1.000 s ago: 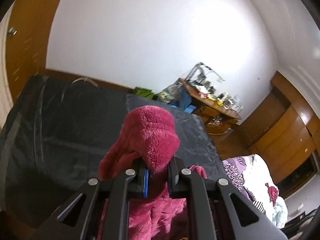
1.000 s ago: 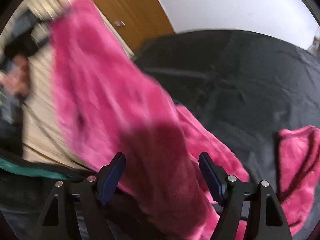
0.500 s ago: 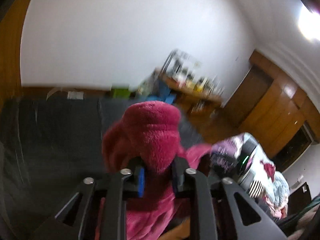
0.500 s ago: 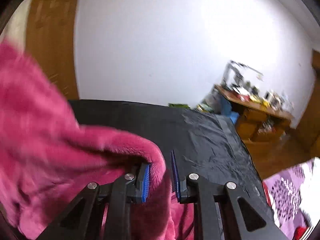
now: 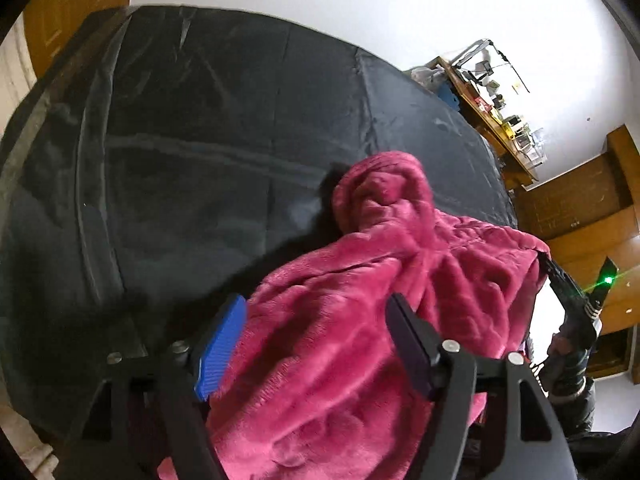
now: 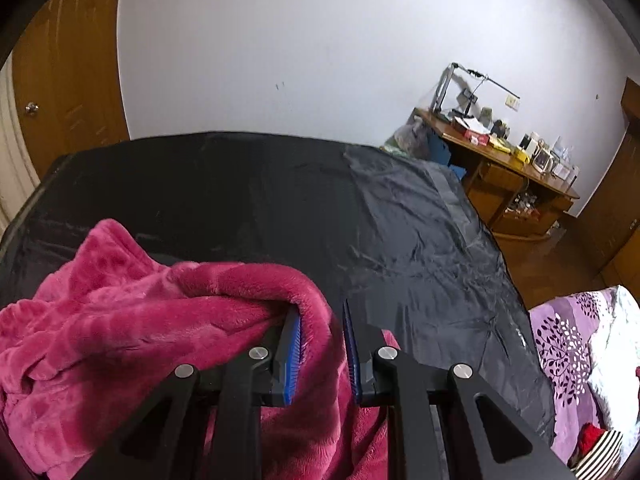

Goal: Fold clothes

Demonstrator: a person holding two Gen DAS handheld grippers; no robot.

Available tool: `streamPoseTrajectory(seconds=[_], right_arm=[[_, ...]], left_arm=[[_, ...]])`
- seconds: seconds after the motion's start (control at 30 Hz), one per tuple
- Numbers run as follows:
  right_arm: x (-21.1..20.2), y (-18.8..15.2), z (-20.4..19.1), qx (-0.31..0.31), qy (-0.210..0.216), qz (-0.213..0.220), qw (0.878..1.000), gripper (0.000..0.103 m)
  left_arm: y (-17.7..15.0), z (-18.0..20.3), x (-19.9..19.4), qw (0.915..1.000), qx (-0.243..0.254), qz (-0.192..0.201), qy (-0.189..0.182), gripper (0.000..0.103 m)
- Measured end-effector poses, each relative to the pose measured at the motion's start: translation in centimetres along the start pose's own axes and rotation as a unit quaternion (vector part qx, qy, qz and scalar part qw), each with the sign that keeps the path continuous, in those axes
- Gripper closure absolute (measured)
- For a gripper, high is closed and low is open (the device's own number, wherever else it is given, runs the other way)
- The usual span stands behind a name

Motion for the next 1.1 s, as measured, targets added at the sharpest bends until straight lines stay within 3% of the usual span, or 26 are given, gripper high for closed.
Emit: streamPoseTrajectory(seconds=[0.2, 0.43, 0.53, 0.63, 0.73, 0.77, 0.8, 0.83, 0.9, 1.0, 1.1], right_arm=[[0.5, -0.2, -0.3, 0.001, -0.007, -0.016, 1.000, 0.082], [0.5, -1.4, 0.3, 0.011, -0.014, -0.036, 0.999, 0.082], [0.2, -1.8, 0.4, 0.014, -0.017, -0.041, 0.999, 0.082], [0.2, -2.1, 0.3, 0.015, -0.019, -0.043, 0.999, 0.082], [0.5, -2.2, 0.1, 0.018, -0.017, -0.045, 0.999, 0.082], [0.5, -2.2, 0.1, 0.018, -0.016, -0.045, 0.999, 0.082], [0.6, -2.2, 0.0, 0.017, -0.016, -0.044, 0.999, 0.082], [0.6, -2.2, -0.1, 0.017, -0.015, -0.044, 0.999, 0.082], [0.6, -2.2, -0.2, 0.016, -0.013, -0.042, 0.999, 0.082], [0.2, -1.9, -0.4, 0.012, -0.017, -0.032, 0.999, 0.082], [-0.3, -1.6, -0.3, 0.011, -0.019, -0.016, 1.000, 0.082]], left_arm=[[-0.4, 1.4, 4.3, 0.9958, 0.077, -0.032, 0.039, 0.026], [0.7, 0.6, 6.0, 0.9939, 0.047, -0.080, -0.061, 0.026], [0.5, 1.7, 5.5, 0.9908, 0.065, -0.079, -0.088, 0.025], [-0.5, 3.2, 5.8, 0.9866, 0.104, -0.095, -0.082, 0.024], [-1.6, 3.9, 6.8, 0.9850, 0.127, -0.106, -0.048, 0.025], [-1.9, 3.9, 7.1, 0.9848, 0.128, -0.110, -0.042, 0.027], [-2.2, 3.8, 7.5, 0.9846, 0.125, -0.115, -0.039, 0.045], [-2.4, 3.7, 7.8, 0.9848, 0.121, -0.120, -0.036, 0.070], [-2.6, 3.4, 7.9, 0.9861, 0.110, -0.121, -0.029, 0.087], [-2.4, 3.3, 6.3, 0.9910, 0.102, -0.085, -0.018, 0.090], [-1.5, 3.5, 3.3, 0.9960, 0.086, -0.023, 0.001, 0.091]])
Point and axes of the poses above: each gripper's, at about its wrist camera, not at the fingertips, and x roughly the way its jaws point, z to its right, y to its top, the point moved 2 cm from there along x, roughly the way its jaws point, and after that the axes turned 3 degrees about x, right-handed, at the moved point
